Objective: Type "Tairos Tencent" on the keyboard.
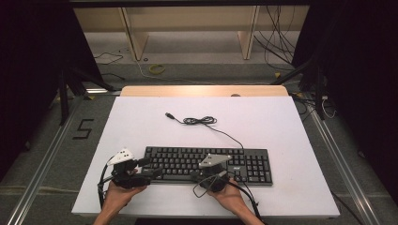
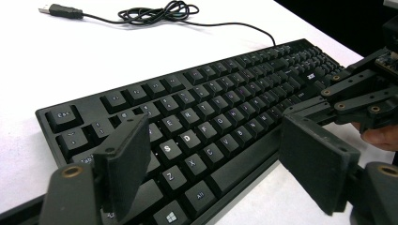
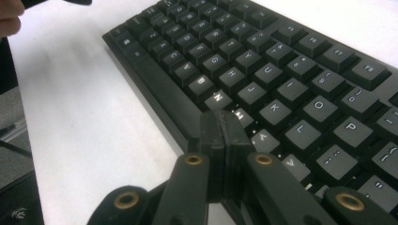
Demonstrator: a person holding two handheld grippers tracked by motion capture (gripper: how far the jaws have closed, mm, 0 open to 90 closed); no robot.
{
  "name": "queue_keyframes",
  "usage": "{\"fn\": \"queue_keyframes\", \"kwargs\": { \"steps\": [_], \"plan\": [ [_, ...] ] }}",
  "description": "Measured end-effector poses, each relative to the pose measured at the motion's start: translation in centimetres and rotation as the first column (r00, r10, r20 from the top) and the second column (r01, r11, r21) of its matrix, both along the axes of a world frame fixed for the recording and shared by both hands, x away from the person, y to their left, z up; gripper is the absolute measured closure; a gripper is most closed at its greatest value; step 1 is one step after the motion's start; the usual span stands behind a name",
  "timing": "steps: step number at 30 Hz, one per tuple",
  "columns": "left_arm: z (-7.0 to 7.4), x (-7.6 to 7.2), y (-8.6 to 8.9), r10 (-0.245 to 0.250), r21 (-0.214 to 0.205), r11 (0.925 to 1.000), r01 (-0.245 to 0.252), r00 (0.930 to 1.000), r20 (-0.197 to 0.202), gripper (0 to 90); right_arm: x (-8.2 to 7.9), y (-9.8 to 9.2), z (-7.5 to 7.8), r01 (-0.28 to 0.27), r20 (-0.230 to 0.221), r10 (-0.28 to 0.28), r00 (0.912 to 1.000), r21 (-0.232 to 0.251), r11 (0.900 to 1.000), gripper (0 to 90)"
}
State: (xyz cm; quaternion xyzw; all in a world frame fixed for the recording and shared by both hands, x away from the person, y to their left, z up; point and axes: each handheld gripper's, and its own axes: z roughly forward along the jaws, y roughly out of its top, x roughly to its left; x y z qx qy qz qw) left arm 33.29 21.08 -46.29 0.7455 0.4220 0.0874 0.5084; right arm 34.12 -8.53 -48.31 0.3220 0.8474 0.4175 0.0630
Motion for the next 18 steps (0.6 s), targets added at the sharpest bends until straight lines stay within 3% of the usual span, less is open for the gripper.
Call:
{"fn": "queue_keyframes", "kwargs": {
  "steps": [4, 18],
  "plan": [
    [0.0, 0.01, 0.07, 0.004, -0.002, 1.0, -0.004, 1.0, -0.001, 25.1, 0.03, 0.11, -0.24, 0.002, -0.011, -0.002, 0.9999, -0.016, 0.9999, 90.0],
    [-0.03, 0.02, 0.13, 0.008, 0.0, 1.0, -0.008, 1.0, 0.002, 25.1, 0.03, 0.07, -0.41, 0.0, -0.011, 0.0, 0.9999, 0.0, 1.0, 90.0]
  ]
}}
